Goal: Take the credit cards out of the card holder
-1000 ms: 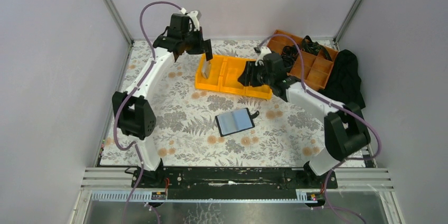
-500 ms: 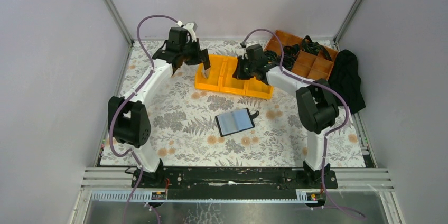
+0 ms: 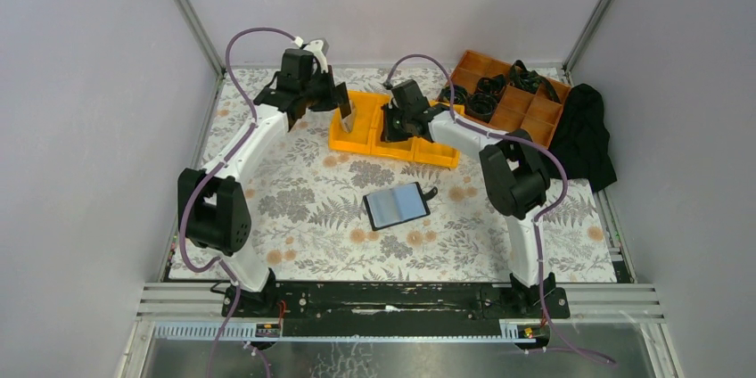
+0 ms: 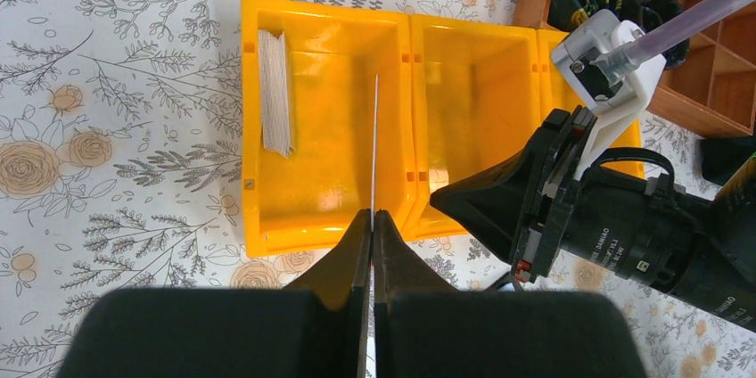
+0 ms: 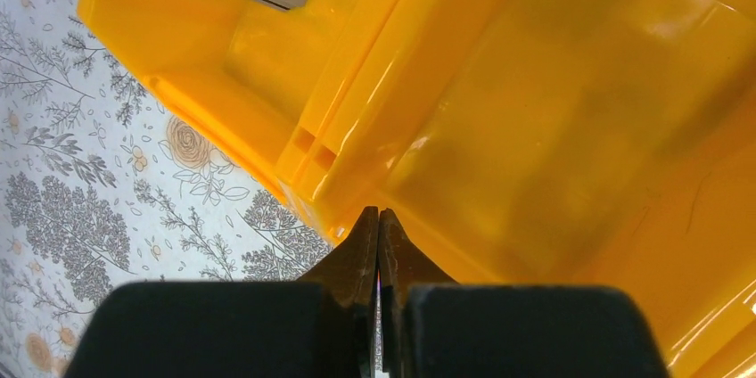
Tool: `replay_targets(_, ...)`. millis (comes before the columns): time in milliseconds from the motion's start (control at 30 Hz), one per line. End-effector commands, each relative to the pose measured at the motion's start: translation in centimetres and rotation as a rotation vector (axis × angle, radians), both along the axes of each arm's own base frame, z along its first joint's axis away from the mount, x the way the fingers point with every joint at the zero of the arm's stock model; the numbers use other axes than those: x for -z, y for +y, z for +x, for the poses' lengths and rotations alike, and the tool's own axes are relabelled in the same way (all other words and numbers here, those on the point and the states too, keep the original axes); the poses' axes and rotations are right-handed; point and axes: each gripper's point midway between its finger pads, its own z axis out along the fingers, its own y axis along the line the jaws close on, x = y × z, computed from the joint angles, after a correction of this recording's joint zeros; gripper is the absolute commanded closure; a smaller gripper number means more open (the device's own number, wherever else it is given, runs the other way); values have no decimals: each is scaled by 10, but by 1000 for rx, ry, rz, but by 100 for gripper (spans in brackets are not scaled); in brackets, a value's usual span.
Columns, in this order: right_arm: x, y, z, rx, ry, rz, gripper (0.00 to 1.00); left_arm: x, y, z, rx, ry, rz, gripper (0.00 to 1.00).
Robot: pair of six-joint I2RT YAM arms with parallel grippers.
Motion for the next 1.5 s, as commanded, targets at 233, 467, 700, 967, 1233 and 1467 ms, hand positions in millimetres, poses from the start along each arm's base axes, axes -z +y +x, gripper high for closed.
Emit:
replay_targets(233,7,14,-10,-43,-1,-21,100,-13,1,7,0,-82,3,100)
replay_targets(467,12,13,-25,-60,24,-19,100,-9,0,7,4,-76,1,100)
replay_targets(700,25,8,-41,-63,61,-12,100,-4,0,6,3,-67,3,100)
replay_targets(967,16,8,-53,-76,56,8,100,2,-1,7,6,-56,2,100)
replay_targets(1233,-28,7,-45,-64,-56,17,100,14,-7,11,33,-23,-5,100)
replay_targets(1467,-77,0,-32,-38,-173,6,100,28,-13,17,57,7,-14,100)
